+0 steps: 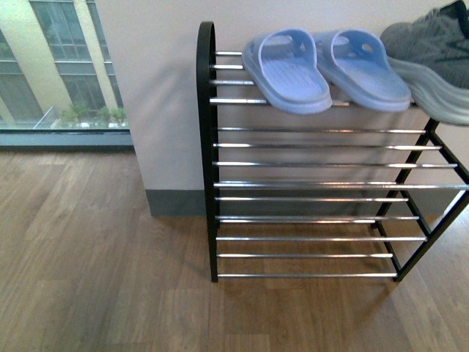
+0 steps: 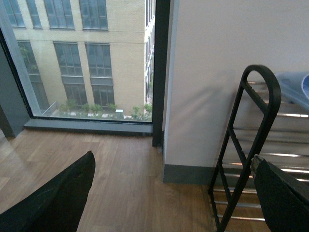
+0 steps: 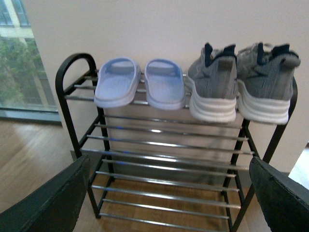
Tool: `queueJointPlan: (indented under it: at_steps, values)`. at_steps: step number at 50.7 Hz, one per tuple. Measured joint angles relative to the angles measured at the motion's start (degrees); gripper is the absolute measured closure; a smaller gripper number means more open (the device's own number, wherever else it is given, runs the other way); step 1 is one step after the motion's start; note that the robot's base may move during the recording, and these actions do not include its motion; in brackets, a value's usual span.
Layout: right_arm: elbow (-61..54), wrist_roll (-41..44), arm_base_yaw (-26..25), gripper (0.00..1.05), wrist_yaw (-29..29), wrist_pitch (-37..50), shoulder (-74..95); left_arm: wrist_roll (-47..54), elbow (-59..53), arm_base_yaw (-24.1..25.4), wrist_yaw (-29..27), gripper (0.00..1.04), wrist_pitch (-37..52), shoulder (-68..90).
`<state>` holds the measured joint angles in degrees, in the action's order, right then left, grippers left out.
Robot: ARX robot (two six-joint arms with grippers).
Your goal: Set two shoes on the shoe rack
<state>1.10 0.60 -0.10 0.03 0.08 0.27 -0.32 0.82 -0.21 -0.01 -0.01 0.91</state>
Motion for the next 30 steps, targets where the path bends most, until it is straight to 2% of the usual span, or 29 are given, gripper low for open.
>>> queueJointPlan:
  at_steps: [30]
  values:
    - [0.0, 0.0, 0.0, 0.09, 0.0, 0.0, 0.0, 0.07, 0.0, 0.0, 0.0, 0.09, 0.0, 0.0]
